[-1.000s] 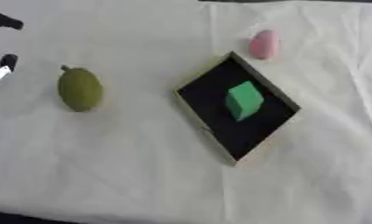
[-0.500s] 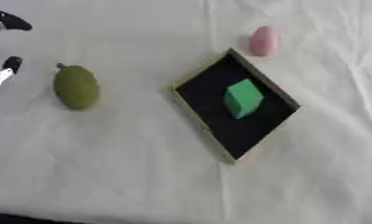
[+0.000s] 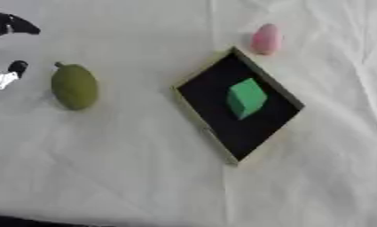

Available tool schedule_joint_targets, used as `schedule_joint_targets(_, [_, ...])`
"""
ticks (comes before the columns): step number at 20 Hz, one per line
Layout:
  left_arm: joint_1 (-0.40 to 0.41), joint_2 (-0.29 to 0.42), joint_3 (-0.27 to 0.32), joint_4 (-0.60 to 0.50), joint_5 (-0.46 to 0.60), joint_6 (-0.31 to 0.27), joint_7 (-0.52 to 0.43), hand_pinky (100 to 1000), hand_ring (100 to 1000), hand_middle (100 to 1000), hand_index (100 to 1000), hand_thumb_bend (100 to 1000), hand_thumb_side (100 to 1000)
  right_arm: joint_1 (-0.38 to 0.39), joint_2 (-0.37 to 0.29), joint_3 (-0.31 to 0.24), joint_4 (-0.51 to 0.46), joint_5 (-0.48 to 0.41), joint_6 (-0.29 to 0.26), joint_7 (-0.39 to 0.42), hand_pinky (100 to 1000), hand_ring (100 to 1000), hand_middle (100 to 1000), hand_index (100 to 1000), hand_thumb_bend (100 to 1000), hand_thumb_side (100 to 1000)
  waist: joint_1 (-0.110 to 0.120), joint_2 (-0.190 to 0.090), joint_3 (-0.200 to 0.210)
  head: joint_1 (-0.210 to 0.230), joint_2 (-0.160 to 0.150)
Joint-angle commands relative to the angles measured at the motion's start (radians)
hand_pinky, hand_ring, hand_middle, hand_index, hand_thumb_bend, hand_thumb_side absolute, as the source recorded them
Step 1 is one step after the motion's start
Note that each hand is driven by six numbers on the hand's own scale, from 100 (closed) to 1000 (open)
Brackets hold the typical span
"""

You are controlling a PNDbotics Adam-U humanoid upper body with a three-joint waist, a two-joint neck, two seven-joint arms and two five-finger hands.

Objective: Pick up objects on the table and place them in the box.

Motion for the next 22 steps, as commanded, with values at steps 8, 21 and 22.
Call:
schedule_joint_targets(8, [-0.056, -0.01, -0.029, -0.023, 0.076, -0.062, -0.174, 963, 920, 855, 959, 100, 232, -0.012, -0.029, -0.007, -0.004, 0.001, 0.002, 0.015, 943, 760, 611, 771, 100, 561, 0.004, -0.019, 0.0, 0.003, -0.003])
schedule_joint_targets(21, [-0.062, 0.0, -0.054, -0.015, 0.127, -0.078, -0.3, 966, 924, 864, 962, 100, 336, -0.011, -0.026, -0.008, -0.004, -0.003, 0.009, 0.015, 944, 759, 609, 770, 100, 562, 0.005, -0.018, 0.003, -0.013, 0.001])
schedule_joint_targets(22, [-0.061, 0.001, -0.058, -0.014, 0.131, -0.079, -0.311, 966, 924, 864, 962, 100, 381, -0.011, -0.026, -0.008, -0.004, -0.003, 0.009, 0.016, 945, 759, 609, 770, 100, 562, 0.005, -0.017, 0.004, -0.014, 0.002])
